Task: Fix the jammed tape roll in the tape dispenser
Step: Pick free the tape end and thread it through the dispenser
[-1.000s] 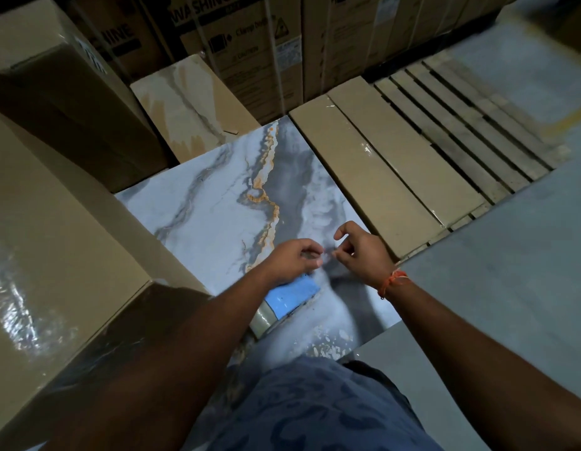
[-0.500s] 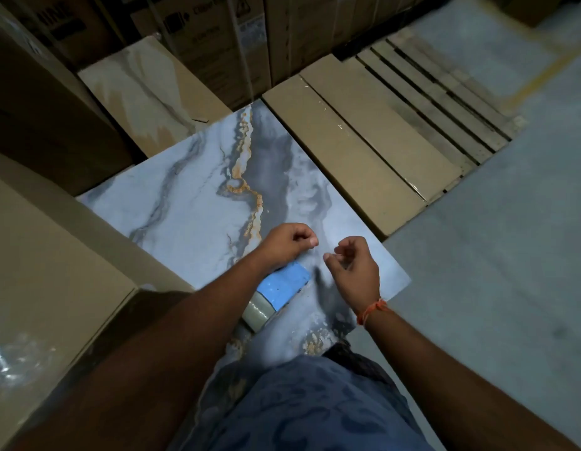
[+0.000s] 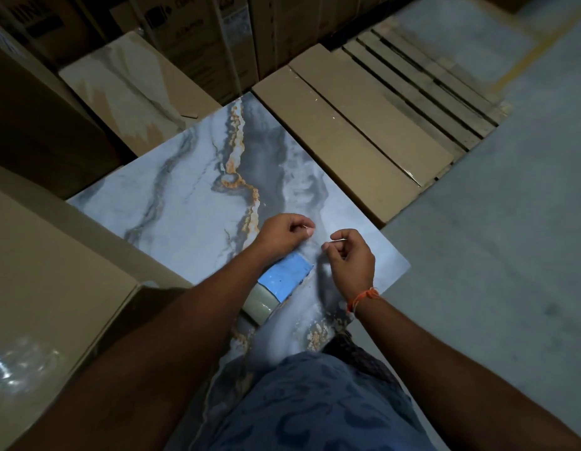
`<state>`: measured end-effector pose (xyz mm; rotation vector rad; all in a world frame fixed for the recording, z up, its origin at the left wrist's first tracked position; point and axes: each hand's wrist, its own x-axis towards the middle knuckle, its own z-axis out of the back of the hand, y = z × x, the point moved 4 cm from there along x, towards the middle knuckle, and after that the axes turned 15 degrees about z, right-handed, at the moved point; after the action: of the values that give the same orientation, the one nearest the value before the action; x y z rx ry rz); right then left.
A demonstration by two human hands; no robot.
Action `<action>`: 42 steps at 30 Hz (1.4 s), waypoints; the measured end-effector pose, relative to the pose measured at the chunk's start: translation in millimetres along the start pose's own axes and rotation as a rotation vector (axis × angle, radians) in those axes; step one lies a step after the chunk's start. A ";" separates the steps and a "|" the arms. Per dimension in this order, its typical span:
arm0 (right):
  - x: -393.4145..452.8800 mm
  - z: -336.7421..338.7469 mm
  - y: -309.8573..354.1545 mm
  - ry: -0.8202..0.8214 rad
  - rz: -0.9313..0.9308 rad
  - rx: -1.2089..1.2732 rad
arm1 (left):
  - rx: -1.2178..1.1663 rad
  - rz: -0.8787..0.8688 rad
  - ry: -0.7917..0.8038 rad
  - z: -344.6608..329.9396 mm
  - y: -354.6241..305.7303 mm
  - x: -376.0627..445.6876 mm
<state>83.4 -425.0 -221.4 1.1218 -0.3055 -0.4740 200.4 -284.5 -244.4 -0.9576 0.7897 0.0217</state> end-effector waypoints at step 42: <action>-10.4 -11.0 24.5 0.133 -0.025 -0.157 | 0.469 -0.342 -0.071 26.0 -13.8 -38.7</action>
<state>84.6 -402.4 -203.6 1.0000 -0.1352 -0.4359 192.6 -261.4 -202.4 -0.6285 0.5228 -0.4089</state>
